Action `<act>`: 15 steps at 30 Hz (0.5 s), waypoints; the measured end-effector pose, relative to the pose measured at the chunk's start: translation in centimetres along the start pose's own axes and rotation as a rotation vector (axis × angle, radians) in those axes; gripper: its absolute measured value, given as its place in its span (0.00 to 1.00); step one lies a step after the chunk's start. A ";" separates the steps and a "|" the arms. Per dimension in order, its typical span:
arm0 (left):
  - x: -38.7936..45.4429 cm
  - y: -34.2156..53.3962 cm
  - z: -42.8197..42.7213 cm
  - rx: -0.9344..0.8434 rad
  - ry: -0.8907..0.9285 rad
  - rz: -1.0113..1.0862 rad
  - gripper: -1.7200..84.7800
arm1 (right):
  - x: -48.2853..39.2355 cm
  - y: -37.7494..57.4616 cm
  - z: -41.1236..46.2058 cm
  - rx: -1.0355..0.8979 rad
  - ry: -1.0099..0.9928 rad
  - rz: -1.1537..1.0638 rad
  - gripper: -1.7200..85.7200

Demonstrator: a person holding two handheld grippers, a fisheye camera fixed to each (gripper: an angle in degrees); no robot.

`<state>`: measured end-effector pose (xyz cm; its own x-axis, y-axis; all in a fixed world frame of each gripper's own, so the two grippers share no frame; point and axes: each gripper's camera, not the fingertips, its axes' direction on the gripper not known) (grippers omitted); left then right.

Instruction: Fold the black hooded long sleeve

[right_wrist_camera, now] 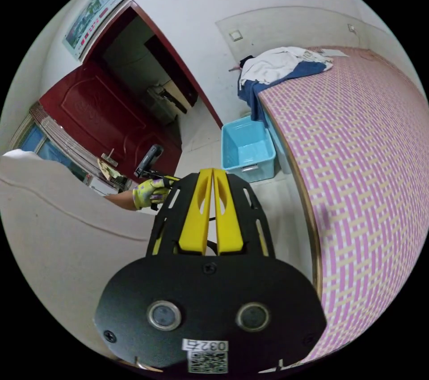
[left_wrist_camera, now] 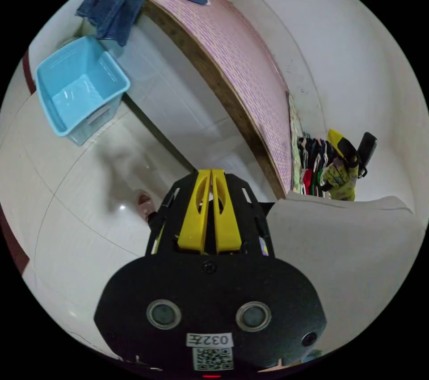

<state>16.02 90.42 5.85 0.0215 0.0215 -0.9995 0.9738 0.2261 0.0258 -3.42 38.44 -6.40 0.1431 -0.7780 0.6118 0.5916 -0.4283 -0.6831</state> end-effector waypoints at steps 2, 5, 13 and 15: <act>-4.5 0.7 -1.6 0.048 -0.017 -0.057 0.01 | -0.4 -4.0 1.5 -0.006 -0.031 -0.012 0.01; -9.7 1.4 -1.8 0.103 0.018 -0.162 0.01 | 0.0 -8.0 3.8 -0.053 -0.076 -0.001 0.01; -17.8 -0.7 1.5 0.123 0.120 -0.280 0.01 | 4.7 -17.5 6.9 -0.087 -0.104 0.016 0.01; -19.2 -2.5 2.1 0.101 0.115 -0.282 0.01 | 6.4 -20.0 7.0 -0.064 -0.109 0.011 0.01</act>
<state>13.65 87.36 24.90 -0.2726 0.0830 -0.9585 0.9554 0.1410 -0.2595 -8.75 45.25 14.00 0.2370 -0.7299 0.6412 0.5379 -0.4510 -0.7122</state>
